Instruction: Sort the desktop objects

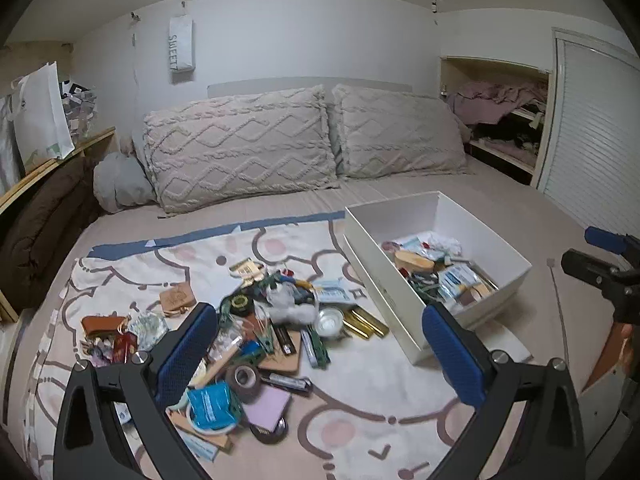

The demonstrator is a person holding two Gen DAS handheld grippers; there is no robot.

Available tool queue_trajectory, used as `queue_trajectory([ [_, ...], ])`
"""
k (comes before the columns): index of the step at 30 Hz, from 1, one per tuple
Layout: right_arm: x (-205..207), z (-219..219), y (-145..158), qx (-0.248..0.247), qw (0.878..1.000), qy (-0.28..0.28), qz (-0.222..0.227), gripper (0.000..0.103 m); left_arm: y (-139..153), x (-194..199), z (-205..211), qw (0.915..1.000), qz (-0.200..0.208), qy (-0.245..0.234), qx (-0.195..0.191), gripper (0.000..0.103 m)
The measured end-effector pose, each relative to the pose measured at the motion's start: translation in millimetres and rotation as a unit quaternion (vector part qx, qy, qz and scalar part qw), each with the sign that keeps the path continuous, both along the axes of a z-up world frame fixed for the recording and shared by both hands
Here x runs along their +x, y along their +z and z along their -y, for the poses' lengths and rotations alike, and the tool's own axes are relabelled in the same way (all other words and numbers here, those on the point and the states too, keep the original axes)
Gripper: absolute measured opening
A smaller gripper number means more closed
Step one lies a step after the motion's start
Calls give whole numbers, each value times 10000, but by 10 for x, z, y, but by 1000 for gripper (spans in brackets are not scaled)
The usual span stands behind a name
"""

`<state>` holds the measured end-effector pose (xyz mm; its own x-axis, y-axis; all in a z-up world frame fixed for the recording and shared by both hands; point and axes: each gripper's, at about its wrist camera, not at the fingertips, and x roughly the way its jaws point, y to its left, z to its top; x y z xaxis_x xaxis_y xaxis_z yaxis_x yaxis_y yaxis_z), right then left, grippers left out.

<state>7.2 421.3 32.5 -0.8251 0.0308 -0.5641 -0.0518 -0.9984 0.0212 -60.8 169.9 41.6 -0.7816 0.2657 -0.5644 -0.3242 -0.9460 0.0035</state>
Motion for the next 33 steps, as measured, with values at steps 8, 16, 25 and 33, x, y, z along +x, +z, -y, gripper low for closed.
queue_trajectory([
  [8, 311, 104, -127, 11, 9999, 106, -50, 103, -78, 327, -28, 9997, -175, -162, -27, 103],
  [16, 535, 198, -240, -119, 9994, 227, -216, 103, -148, 633, -22, 9988, -320, -359, 85, 103],
  [25, 701, 261, -415, 142, 9994, 133, -294, 103, -286, 804, 28, 9982, -597, -115, 5, 103],
  [33, 810, 308, -507, 350, 9988, -6, -346, 103, -475, 836, 74, 9988, -460, -114, 132, 103],
])
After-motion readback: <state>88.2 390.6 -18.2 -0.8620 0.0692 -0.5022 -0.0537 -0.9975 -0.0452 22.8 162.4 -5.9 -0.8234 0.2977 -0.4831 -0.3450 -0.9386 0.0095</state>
